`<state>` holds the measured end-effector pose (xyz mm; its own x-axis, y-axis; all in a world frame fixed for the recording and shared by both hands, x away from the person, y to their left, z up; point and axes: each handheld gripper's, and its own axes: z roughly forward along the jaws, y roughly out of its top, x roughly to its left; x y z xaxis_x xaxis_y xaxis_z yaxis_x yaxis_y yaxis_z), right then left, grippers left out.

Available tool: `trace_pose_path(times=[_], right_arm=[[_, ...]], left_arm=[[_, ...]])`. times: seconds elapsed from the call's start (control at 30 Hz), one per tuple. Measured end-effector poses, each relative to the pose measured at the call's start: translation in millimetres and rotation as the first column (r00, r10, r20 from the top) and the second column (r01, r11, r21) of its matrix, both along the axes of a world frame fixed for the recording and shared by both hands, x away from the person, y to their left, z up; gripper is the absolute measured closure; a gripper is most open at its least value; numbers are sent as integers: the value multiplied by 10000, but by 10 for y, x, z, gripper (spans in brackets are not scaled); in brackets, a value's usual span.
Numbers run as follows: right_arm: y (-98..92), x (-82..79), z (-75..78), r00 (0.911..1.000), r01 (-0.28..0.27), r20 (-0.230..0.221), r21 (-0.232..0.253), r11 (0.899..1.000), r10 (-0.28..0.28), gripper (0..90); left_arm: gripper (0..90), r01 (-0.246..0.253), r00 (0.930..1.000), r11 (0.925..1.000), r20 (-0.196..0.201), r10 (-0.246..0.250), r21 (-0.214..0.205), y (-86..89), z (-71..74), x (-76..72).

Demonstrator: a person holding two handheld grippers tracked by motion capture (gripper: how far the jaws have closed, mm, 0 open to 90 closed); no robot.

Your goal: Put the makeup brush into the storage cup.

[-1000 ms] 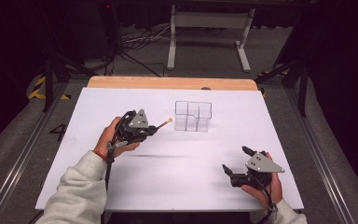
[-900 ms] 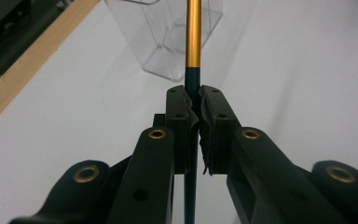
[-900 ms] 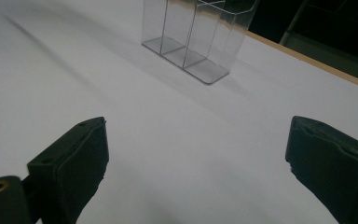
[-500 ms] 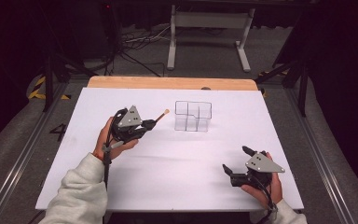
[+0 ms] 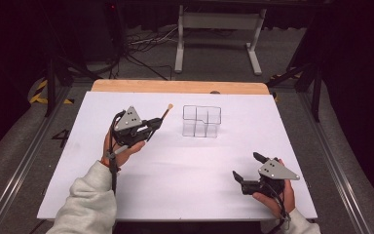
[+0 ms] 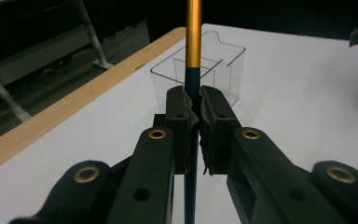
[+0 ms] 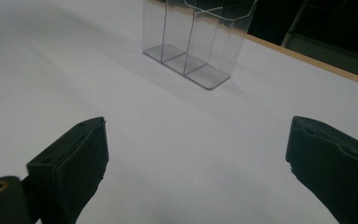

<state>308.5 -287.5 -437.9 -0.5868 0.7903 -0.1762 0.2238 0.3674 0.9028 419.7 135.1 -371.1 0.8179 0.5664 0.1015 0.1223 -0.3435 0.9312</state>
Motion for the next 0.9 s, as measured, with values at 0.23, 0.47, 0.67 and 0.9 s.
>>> trace_pose_path(times=[0.23, 0.47, 0.67, 0.9], right_arm=[[-5, 1, -2, 10000, 16, 18, -65, 10000, -16, 64], [3, 2, -6, 10000, 2, 22, -95, 10000, -2, 64], [7, 0, -7, 10000, -27, 19, -104, 9999, 27, 64], [10, 1, -9, 10000, -37, 24, -110, 9999, 37, 65]], left_arm=[[827, -220, 9997, 9973, 25, 222, -707, 38, -14, 6], [827, -430, 9990, 9903, 21, 436, -1321, 74, -28, 24], [827, -565, 9981, 9829, 125, 596, -1751, 69, -22, 40], [827, -561, 9973, 9768, 352, 647, -2067, 44, 20, 66]])
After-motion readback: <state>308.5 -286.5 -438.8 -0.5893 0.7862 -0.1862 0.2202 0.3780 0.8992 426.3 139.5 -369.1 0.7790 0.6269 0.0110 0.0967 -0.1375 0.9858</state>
